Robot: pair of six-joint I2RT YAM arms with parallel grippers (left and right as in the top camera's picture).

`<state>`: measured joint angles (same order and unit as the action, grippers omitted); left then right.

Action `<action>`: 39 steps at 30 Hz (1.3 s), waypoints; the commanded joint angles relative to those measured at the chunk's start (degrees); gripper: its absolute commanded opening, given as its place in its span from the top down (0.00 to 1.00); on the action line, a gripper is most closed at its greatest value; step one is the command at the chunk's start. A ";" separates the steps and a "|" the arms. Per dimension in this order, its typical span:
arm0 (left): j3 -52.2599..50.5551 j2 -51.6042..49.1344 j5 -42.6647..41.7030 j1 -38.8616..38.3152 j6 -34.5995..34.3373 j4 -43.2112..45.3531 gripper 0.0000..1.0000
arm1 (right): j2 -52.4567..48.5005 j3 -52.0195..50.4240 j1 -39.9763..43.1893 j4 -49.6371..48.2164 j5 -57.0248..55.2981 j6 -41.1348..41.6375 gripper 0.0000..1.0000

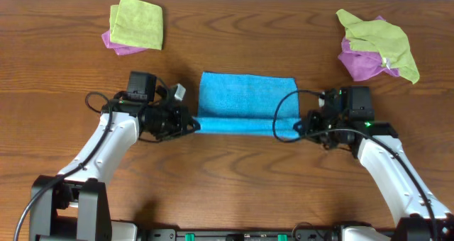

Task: Fold the cloth
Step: 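Lower the held edge onto the cloth with both grippers, folding it in half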

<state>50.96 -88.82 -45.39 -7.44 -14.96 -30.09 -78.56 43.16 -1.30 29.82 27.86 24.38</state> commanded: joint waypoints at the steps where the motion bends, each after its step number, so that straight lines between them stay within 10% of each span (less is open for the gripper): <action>1: -0.17 0.87 6.67 0.98 -6.78 4.02 0.94 | 0.66 0.07 0.87 -3.58 -7.72 4.24 0.99; 39: -0.17 -13.81 15.58 0.66 -22.77 43.78 0.94 | -18.73 0.39 0.22 -38.99 -13.18 12.92 0.99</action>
<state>50.89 -101.10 -35.66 -8.36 -37.15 12.93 -95.53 43.11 -1.78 -8.67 22.48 36.67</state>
